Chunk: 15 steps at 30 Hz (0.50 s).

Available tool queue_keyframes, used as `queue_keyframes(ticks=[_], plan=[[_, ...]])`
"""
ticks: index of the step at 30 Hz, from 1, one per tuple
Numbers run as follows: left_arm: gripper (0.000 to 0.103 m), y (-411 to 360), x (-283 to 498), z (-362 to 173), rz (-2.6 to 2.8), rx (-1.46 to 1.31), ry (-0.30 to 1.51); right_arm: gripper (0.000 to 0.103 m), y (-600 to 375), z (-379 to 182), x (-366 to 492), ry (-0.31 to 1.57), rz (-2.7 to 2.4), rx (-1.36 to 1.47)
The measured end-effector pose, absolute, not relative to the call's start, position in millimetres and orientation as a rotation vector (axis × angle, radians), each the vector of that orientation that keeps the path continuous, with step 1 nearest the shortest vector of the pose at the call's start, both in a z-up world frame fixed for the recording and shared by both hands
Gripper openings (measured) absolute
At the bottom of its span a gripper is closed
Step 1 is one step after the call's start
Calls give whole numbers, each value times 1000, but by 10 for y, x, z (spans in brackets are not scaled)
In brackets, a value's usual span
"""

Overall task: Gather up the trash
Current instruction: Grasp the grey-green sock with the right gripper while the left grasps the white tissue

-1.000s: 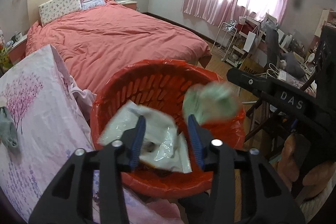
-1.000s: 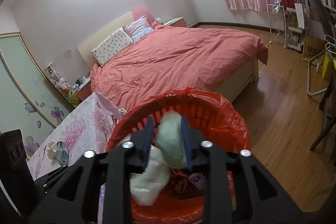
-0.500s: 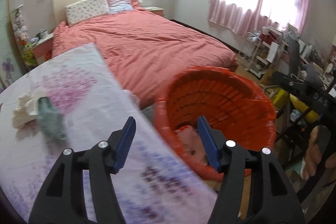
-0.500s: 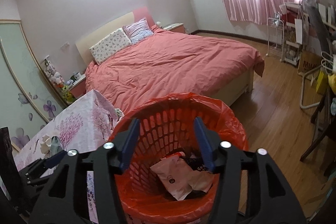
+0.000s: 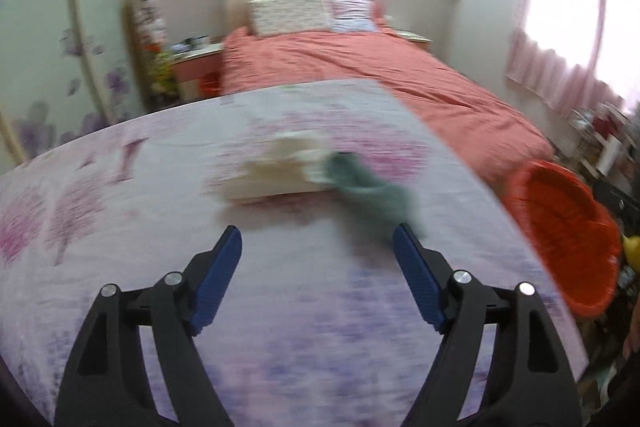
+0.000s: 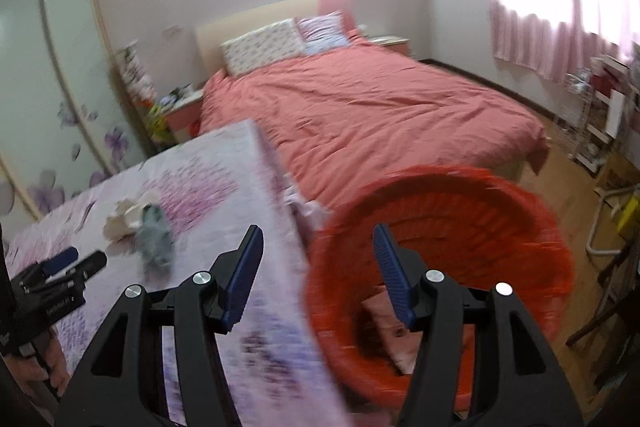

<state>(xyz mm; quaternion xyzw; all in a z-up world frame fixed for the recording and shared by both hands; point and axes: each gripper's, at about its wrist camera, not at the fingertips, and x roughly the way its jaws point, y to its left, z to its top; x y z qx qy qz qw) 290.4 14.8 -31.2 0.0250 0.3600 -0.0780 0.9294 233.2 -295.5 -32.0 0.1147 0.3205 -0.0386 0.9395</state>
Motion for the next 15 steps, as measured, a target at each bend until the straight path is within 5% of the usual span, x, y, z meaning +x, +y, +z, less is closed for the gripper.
queue_keyframes(ticks=[15], plan=[[85,1368,2926,-437,47,-17,745,58,-1597,-687,3157,800,84,133]])
